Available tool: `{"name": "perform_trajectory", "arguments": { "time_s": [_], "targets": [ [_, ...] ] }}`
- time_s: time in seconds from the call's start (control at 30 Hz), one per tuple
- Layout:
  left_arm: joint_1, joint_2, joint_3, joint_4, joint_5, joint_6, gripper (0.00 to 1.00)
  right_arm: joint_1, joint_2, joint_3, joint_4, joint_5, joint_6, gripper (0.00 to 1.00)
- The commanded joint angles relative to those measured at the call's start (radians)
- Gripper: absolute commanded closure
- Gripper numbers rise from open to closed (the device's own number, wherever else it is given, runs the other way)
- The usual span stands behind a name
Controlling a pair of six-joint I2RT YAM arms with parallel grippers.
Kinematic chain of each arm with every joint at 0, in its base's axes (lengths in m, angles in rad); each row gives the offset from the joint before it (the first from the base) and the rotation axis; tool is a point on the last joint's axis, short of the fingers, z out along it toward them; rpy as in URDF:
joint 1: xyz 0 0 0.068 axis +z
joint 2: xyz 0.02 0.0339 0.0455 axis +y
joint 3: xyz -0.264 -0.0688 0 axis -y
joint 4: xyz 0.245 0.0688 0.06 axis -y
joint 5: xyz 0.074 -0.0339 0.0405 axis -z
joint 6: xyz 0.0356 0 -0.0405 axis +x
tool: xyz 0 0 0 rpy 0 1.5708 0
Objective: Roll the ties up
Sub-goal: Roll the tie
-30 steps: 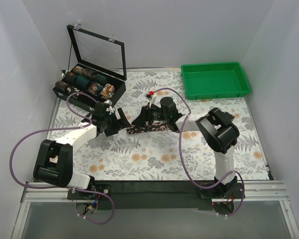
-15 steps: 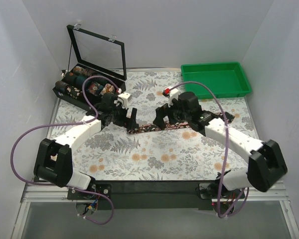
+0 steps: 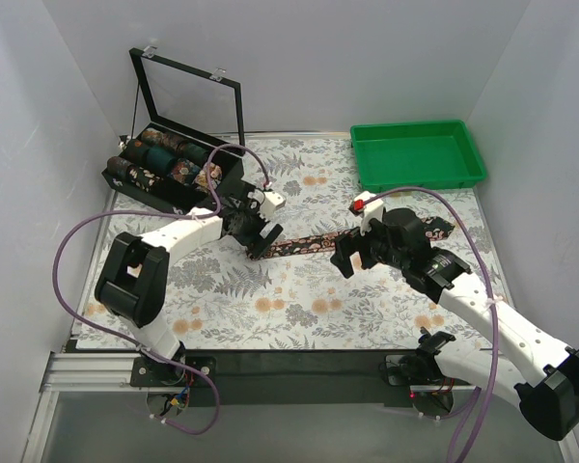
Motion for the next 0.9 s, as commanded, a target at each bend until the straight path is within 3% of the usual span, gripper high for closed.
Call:
{"name": "perform_trajectory", "arguments": {
  "time_s": [0.0,0.43,0.47,0.77,0.87],
  "targets": [
    [-0.012,0.052,0.076,-0.062,-0.001,0.065,0.15,-0.007,-0.032,-0.005,-0.035,0.039,-0.025,0.02],
    [-0.044,0.146,0.099,-0.073,-0.021,0.112,0.31,-0.015,-0.051,0.004,-0.042,0.048,-0.024,0.02],
    [-0.046,0.157,0.102,-0.077,-0.018,0.111,0.37,-0.015,-0.052,0.003,-0.042,0.046,-0.021,0.02],
    [-0.075,0.177,0.058,-0.080,-0.062,0.109,0.51,-0.016,-0.101,-0.014,-0.041,0.043,0.012,0.02],
    [-0.086,0.166,0.045,-0.084,-0.068,0.115,0.60,-0.016,-0.118,-0.019,-0.042,0.040,0.018,0.02]
  ]
}}
